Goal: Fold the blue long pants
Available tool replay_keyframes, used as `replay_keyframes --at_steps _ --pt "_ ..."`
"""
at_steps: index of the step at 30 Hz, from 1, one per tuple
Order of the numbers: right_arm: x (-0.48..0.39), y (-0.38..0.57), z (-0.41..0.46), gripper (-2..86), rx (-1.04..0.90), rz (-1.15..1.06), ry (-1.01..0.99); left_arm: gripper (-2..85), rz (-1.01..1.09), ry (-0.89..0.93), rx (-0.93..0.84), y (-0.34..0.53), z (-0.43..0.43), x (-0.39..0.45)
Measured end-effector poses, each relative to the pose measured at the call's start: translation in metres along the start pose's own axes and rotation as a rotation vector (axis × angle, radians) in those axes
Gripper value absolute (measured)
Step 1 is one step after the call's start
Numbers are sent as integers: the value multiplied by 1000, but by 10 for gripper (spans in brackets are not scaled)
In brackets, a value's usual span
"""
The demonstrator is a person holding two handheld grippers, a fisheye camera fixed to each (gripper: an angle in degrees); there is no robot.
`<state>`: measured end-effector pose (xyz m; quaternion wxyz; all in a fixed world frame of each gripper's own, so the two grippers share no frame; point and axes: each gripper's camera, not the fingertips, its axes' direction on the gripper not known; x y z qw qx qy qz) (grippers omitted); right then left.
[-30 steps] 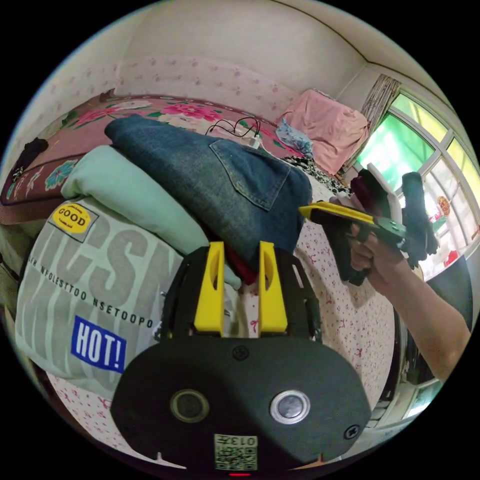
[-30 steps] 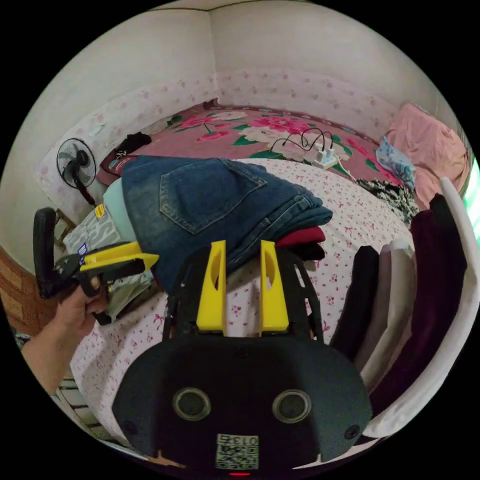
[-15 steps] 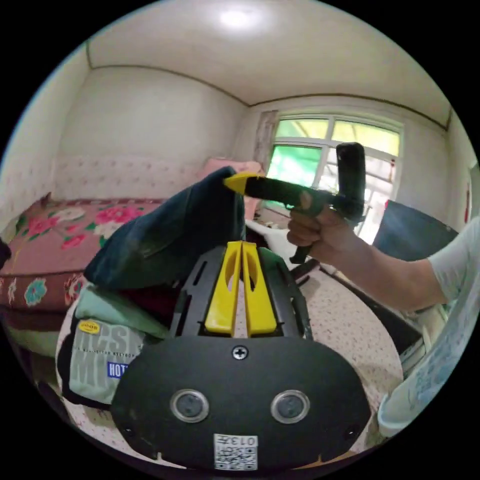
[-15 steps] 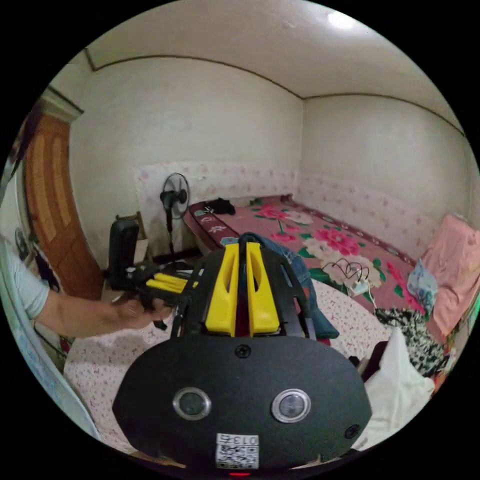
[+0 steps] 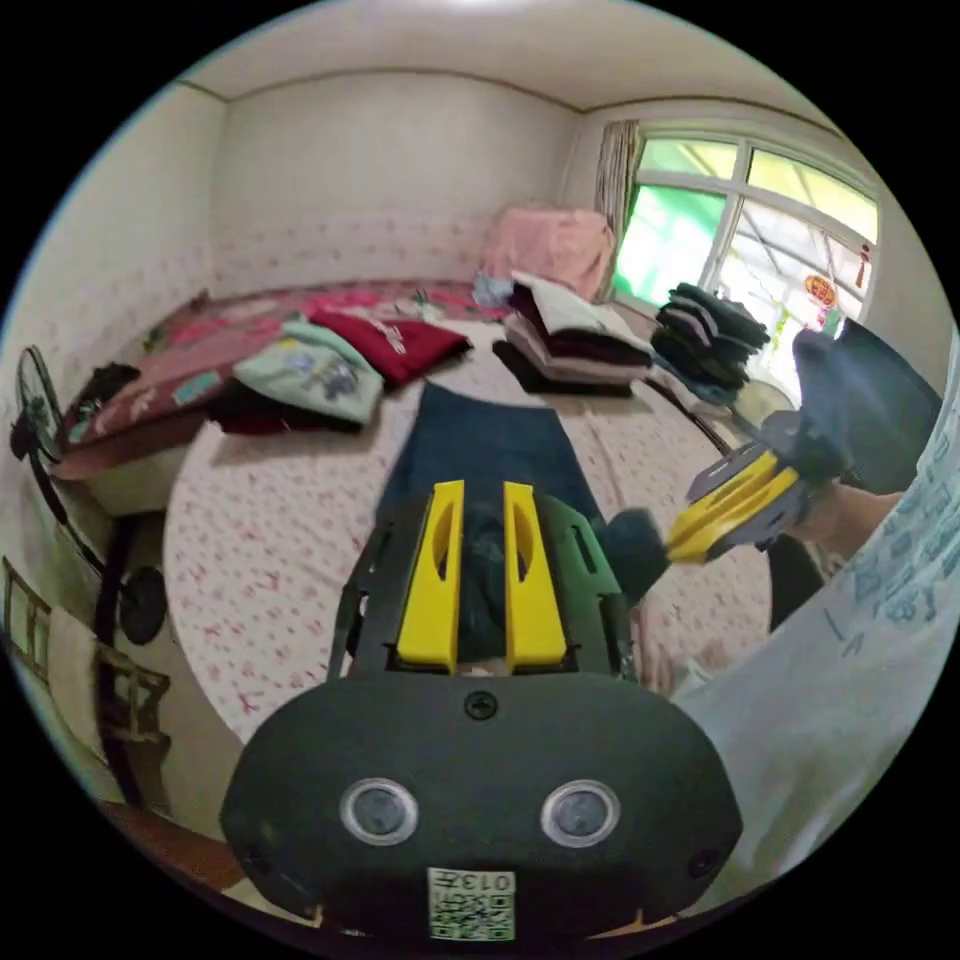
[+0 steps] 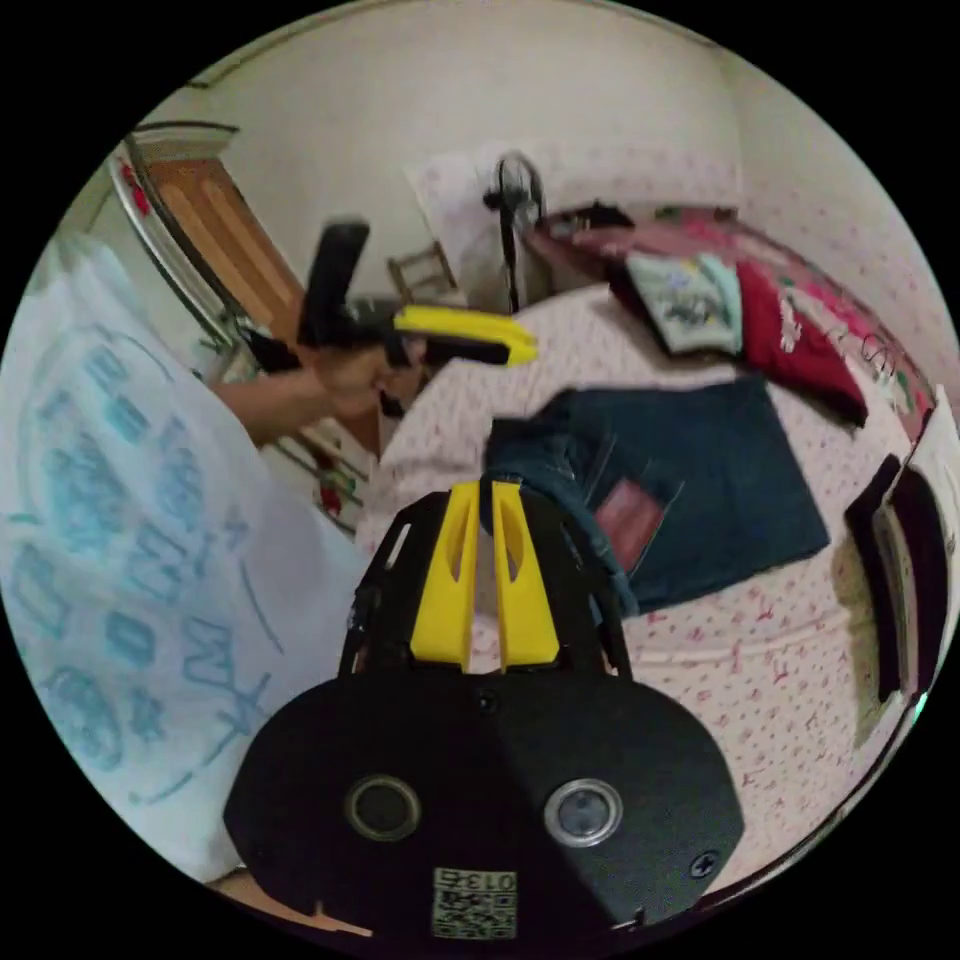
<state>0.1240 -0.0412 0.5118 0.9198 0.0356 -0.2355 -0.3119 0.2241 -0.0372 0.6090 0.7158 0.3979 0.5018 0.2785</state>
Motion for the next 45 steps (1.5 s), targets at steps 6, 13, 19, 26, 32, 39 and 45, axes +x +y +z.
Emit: replay_keyframes --at_steps 6,13,19,26,32,39,45 --pt "-40 62 39 6 -145 44 -16 133 15 117 -302 32 57 72" --pt "19 120 -11 14 48 334 180 56 99 -2 -447 49 128 114" --pt "63 137 22 61 -16 357 339 15 -77 137 -376 44 102 84" --pt "108 131 116 35 -237 292 309 9 -121 107 -264 36 58 79" --pt "99 134 66 2 29 250 181 7 -219 132 -54 34 7 62" --pt "33 168 -148 0 853 -26 -64 6 33 67 322 -6 -123 83" --pt "-47 239 -225 0 1089 -104 217 5 88 50 580 -5 -191 81"
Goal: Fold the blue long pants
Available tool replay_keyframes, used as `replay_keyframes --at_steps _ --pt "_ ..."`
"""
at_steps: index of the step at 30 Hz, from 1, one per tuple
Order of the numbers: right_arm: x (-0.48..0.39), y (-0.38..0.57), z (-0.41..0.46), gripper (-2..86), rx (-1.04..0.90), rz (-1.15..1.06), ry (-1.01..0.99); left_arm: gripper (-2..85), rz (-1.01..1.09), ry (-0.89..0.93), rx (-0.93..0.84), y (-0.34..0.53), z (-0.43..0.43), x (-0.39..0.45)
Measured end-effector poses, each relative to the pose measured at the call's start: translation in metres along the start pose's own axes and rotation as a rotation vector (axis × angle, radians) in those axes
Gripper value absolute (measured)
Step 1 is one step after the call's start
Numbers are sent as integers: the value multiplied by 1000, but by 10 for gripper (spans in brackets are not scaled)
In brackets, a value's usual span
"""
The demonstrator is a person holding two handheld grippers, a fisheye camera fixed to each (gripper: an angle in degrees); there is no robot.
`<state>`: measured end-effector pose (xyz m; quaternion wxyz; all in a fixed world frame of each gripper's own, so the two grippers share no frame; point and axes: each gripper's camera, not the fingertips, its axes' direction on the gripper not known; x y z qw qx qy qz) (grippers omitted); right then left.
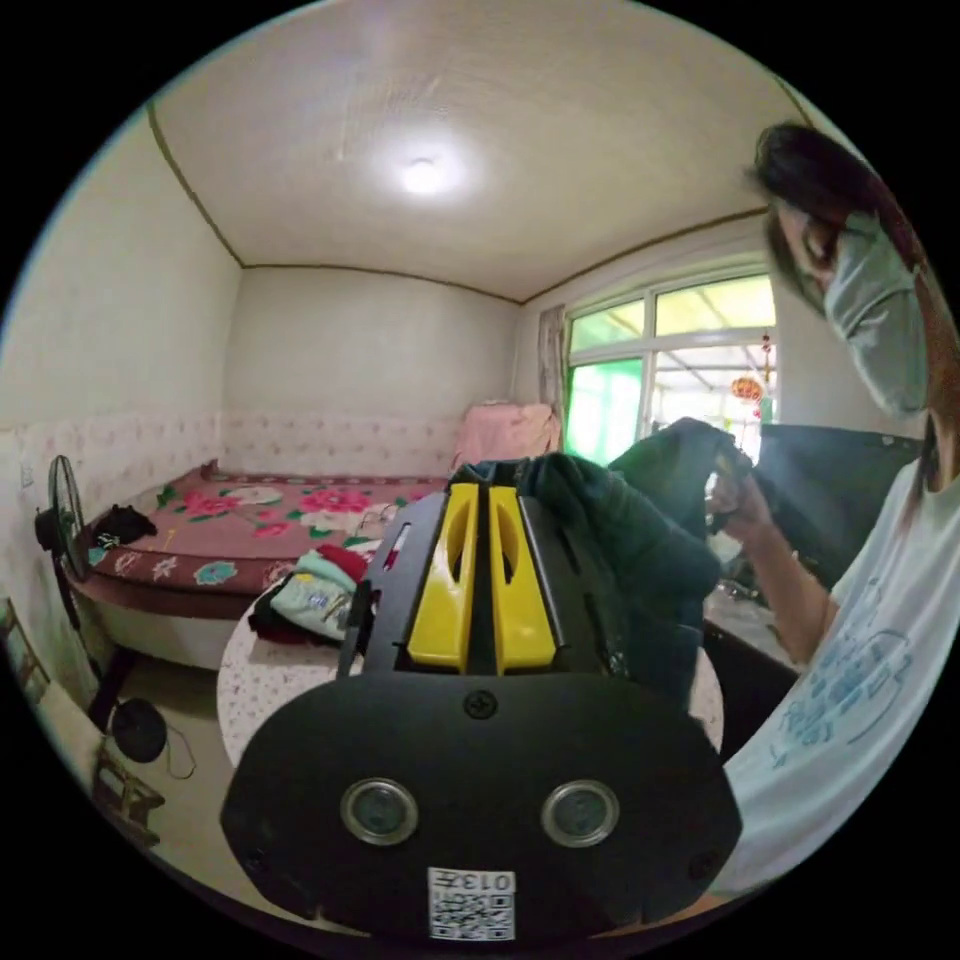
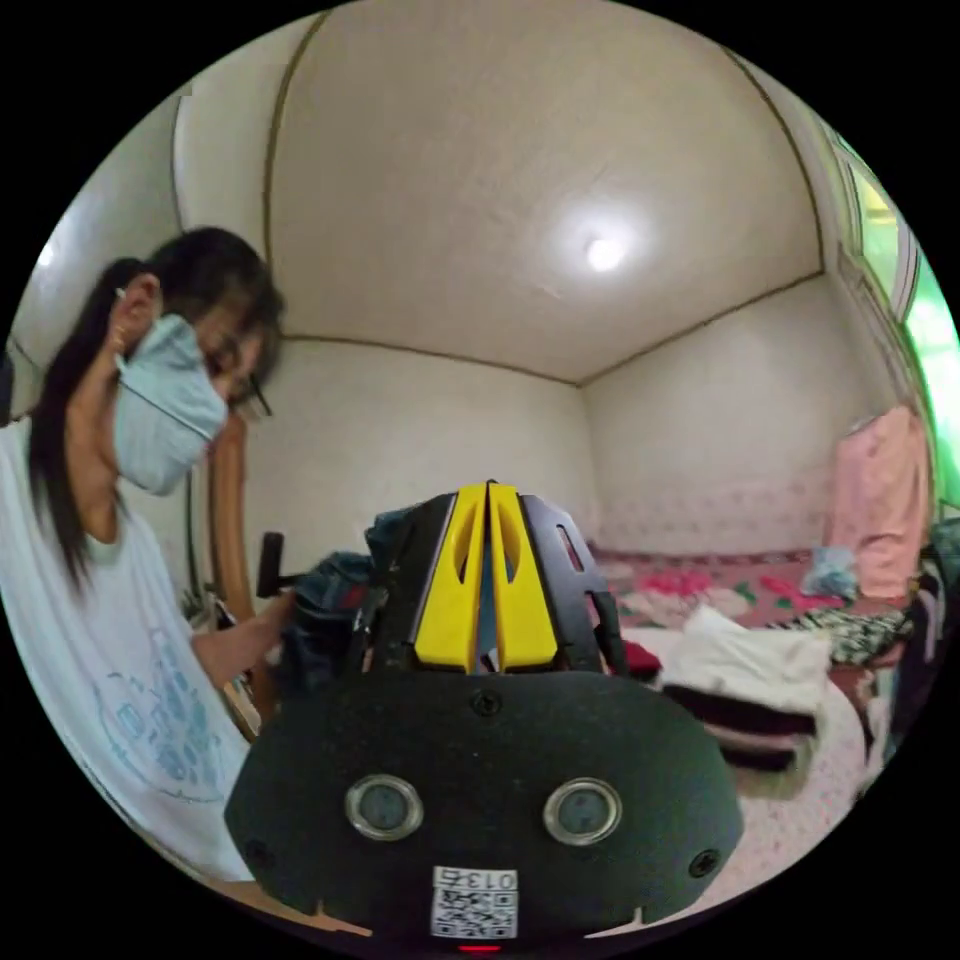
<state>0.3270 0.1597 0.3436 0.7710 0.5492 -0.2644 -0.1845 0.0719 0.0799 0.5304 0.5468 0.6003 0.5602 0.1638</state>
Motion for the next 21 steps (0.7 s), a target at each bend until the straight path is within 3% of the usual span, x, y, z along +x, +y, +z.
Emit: replay_keyframes --at_steps 2,5,7,9,13,17,21 --pt "-11 22 -2 0 -217 35 228 5 -38 -52 -128 18 18 -9" --pt "-1 86 3 0 -524 252 410 5 -204 -68 -496 85 67 -34" --pt "4 130 -6 0 -646 375 477 5 -292 -71 -707 149 85 -44" --pt "6 167 -23 0 -695 515 503 4 -317 -58 -758 183 82 -42" --pt "-2 192 -73 -1 -638 634 667 4 -358 -78 -648 187 46 -49" --pt "-12 173 -85 0 -573 512 662 3 -275 -16 -589 146 40 -42" --pt "-33 146 -80 1 -426 332 607 4 -114 28 -320 84 17 -10"
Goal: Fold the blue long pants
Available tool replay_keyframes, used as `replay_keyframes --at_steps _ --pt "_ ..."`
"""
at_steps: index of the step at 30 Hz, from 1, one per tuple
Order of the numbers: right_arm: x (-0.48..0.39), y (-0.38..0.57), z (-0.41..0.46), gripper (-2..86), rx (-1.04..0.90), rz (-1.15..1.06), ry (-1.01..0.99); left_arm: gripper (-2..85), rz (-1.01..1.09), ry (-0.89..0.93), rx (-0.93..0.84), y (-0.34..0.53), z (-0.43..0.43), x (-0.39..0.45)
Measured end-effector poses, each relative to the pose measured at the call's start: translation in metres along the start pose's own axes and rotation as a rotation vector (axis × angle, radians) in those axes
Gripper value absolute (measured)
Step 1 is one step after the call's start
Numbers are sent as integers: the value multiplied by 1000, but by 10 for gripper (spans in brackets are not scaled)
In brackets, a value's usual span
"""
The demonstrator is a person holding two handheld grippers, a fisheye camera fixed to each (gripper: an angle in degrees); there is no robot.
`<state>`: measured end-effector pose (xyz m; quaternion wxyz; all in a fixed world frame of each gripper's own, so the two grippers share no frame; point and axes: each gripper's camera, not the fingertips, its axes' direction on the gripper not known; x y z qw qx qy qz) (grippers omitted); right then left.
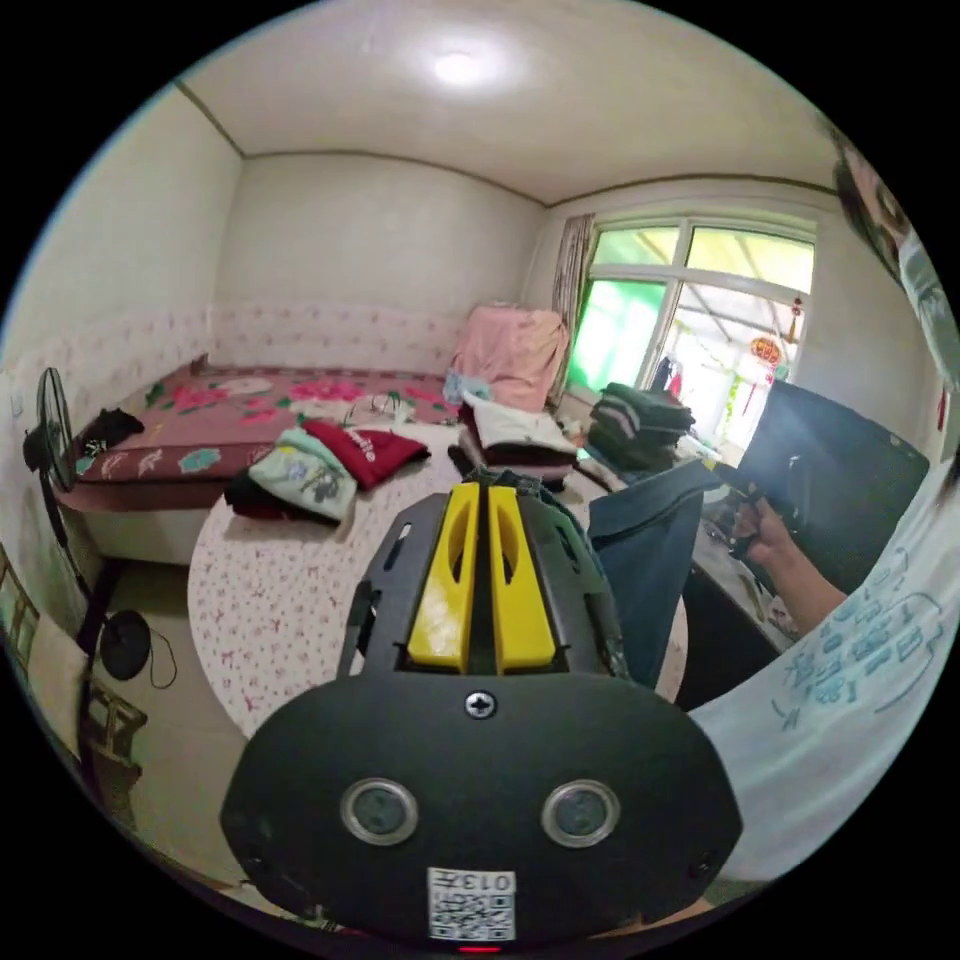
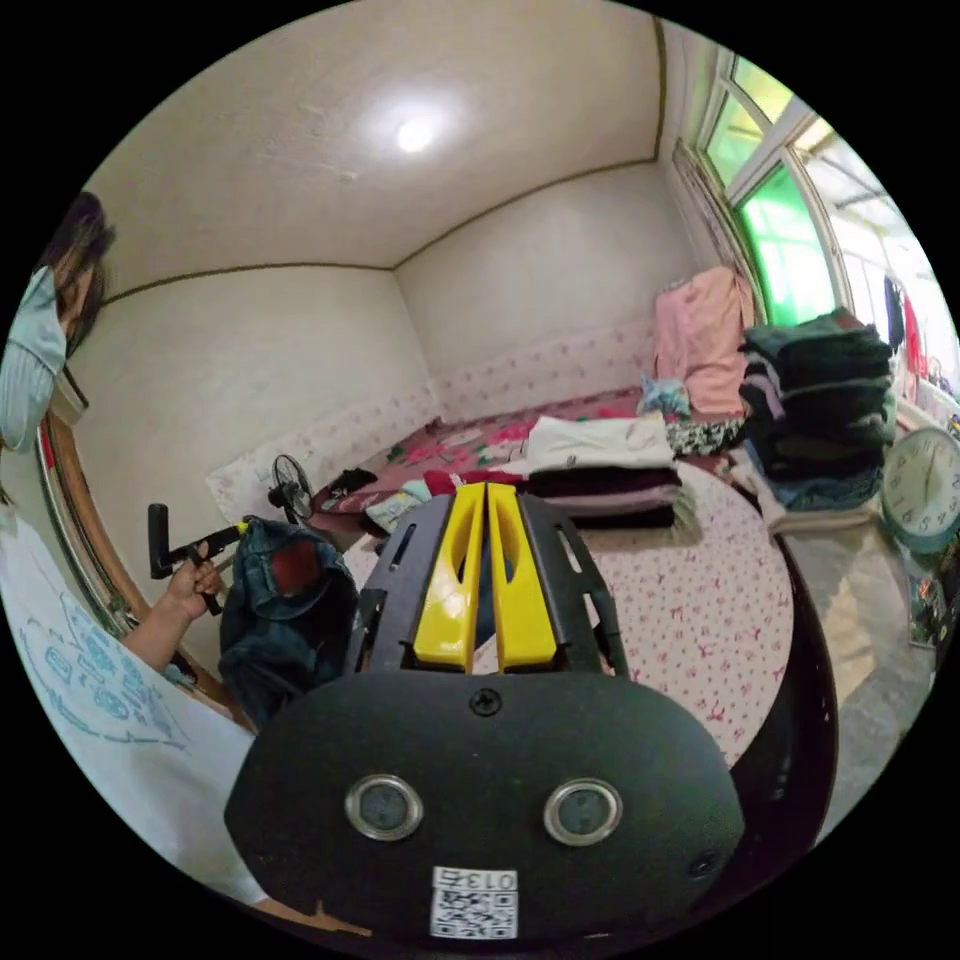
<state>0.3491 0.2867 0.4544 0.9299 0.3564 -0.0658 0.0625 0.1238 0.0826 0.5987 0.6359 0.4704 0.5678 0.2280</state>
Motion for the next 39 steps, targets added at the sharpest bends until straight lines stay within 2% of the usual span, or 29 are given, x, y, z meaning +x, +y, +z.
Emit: replay_keyframes --at_steps 1,3,5,7,9,12,21,24,27,30,33,35,39 --pt "-5 -3 -4 2 60 -26 21 4 -6 -14 50 -4 -4 0" --pt "-8 -5 -1 4 106 -63 96 4 -27 -77 38 -1 6 -12" --pt "8 -8 23 5 -30 11 182 5 -138 -160 -79 16 29 -37" --pt "23 -6 38 6 -155 92 160 4 -363 -131 -174 54 50 -78" --pt "28 4 44 9 -179 113 177 5 -505 -152 -175 84 48 -97" --pt "29 20 50 24 -217 100 262 16 -550 -185 -175 108 38 -108" --pt "-43 84 201 82 -781 -83 -230 158 -314 -83 -465 108 114 -75" --pt "-66 112 249 86 -917 -135 -279 151 -322 -98 -478 103 133 -80" --pt "-68 125 289 55 -1020 -73 -354 57 -334 -48 -558 102 159 -96" --pt "-73 104 298 38 -1003 -153 -405 28 -307 -40 -549 86 157 -103" --pt "-59 41 269 30 -779 -154 -454 20 -269 -61 -380 46 113 -110" --pt "-41 -14 228 27 -539 -159 -444 18 -249 -73 -254 25 78 -115" --pt "-3 -64 165 24 -230 -153 -274 17 -239 -154 -9 21 18 -126"
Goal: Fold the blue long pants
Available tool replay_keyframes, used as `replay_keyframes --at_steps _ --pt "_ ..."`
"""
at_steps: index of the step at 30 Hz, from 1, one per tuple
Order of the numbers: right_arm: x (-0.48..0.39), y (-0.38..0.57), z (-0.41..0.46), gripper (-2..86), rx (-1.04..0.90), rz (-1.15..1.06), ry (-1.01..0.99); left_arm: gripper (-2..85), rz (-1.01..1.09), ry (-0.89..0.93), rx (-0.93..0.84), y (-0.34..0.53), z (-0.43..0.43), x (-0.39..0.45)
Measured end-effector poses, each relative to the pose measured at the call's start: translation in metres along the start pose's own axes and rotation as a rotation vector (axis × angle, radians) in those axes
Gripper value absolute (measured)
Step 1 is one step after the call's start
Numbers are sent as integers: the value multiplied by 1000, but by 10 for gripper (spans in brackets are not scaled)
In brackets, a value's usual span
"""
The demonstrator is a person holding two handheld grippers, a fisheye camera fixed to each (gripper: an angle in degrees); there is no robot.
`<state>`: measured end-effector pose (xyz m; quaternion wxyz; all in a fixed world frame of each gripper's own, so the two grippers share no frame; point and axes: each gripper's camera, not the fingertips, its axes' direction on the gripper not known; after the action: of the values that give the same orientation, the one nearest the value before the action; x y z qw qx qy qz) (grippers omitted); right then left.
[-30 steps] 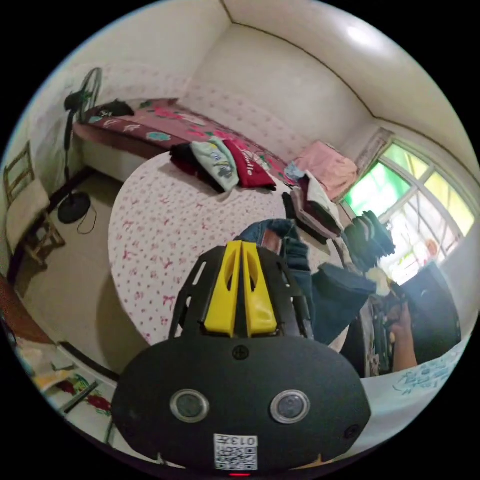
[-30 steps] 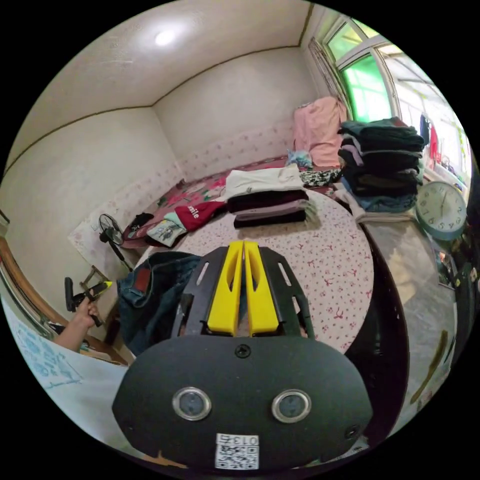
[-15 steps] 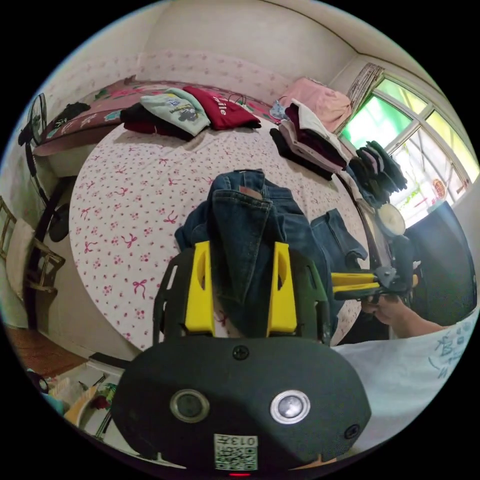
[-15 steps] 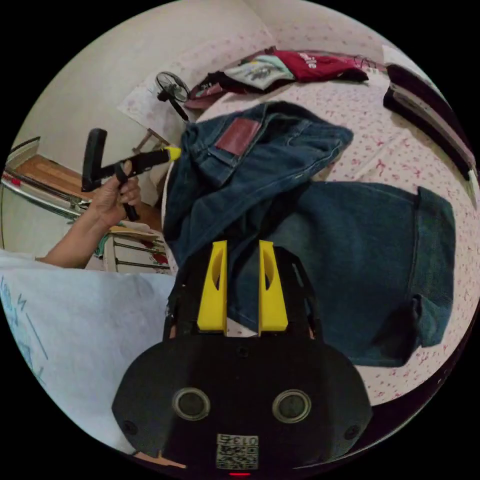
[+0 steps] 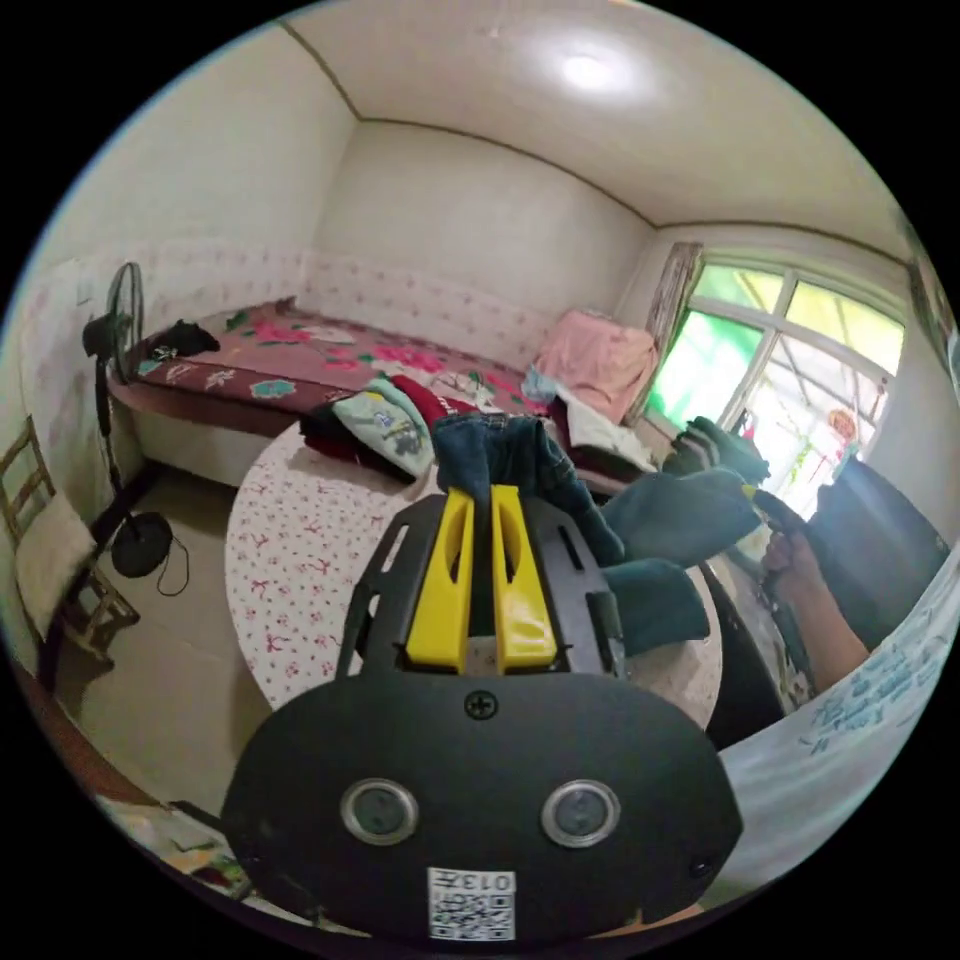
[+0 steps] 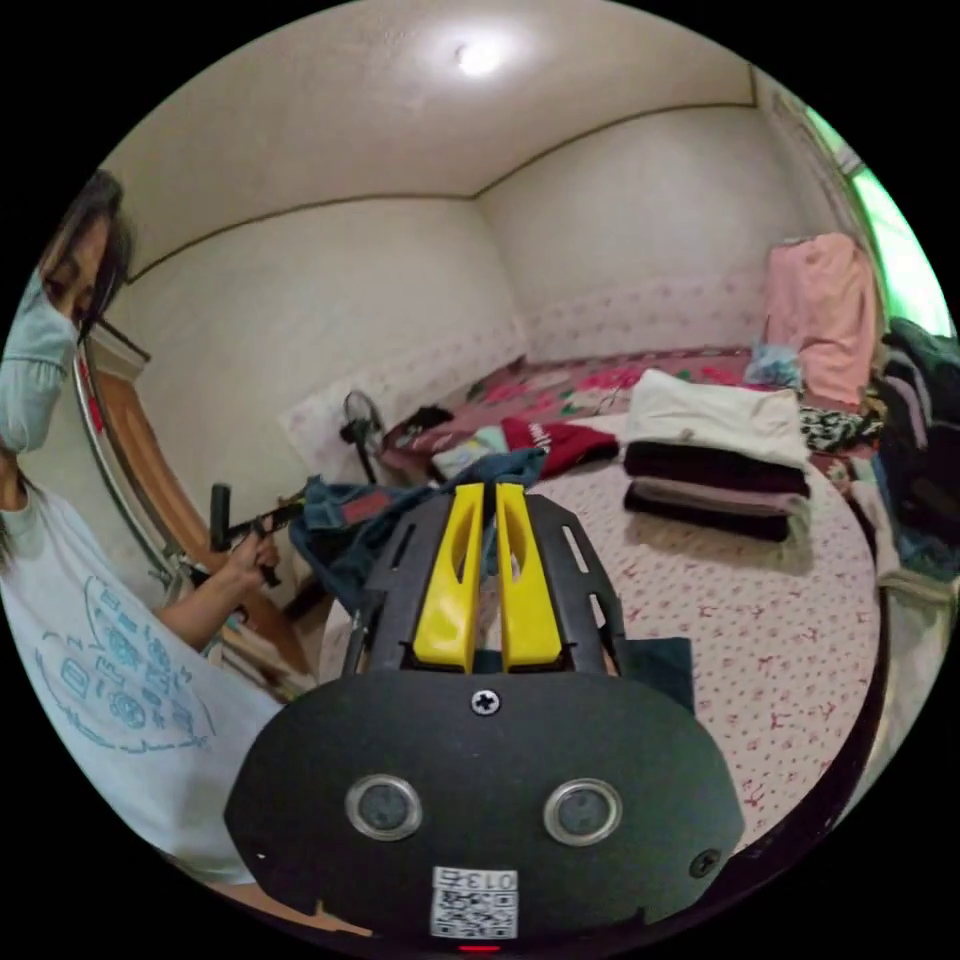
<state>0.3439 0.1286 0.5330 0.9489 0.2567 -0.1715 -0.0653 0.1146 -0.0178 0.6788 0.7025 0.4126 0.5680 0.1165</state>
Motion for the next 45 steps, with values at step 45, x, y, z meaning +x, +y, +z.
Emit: replay_keyframes --at_steps 45 --pt "73 192 -80 23 -264 795 279 21 -444 -225 -325 78 19 -98"
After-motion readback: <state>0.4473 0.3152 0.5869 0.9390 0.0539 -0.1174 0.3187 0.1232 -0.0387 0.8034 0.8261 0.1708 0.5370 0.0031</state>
